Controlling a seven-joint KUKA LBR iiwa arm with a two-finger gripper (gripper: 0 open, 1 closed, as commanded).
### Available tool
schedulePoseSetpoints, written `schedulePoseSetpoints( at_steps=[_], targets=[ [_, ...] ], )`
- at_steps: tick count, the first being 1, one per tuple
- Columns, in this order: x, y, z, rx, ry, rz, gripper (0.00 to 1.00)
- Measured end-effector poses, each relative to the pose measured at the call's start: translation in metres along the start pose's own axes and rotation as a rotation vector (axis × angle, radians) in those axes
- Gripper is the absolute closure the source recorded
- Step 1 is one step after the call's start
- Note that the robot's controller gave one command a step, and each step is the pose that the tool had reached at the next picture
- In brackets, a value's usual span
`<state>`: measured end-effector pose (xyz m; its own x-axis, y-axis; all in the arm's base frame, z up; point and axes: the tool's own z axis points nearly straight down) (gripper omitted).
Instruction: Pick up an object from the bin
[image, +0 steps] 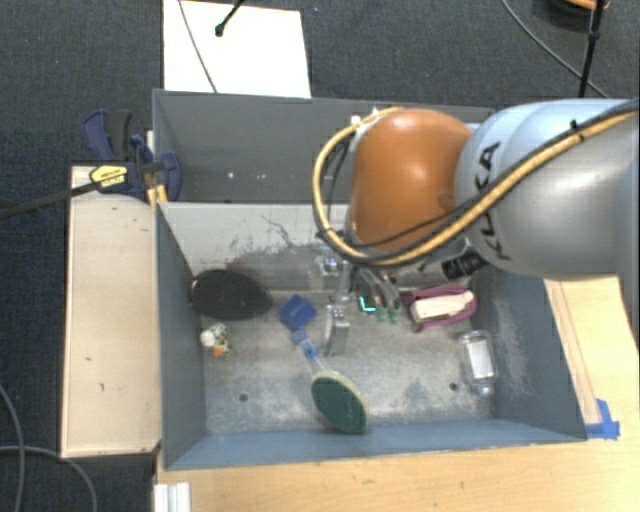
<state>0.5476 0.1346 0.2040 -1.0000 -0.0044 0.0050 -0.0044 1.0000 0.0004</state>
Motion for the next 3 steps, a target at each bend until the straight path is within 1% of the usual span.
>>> schedulePoseSetpoints(
  at_steps=[1,2,3],
  targets=[
    [-0.043,0.043,0.137,0.0,-0.001,0.273,0.0],
    [-0.021,0.022,0.102,0.0,-0.004,0.464,0.0],
    [-0.023,-0.006,0.098,0.001,0.0,0.524,0.0]
  ],
)
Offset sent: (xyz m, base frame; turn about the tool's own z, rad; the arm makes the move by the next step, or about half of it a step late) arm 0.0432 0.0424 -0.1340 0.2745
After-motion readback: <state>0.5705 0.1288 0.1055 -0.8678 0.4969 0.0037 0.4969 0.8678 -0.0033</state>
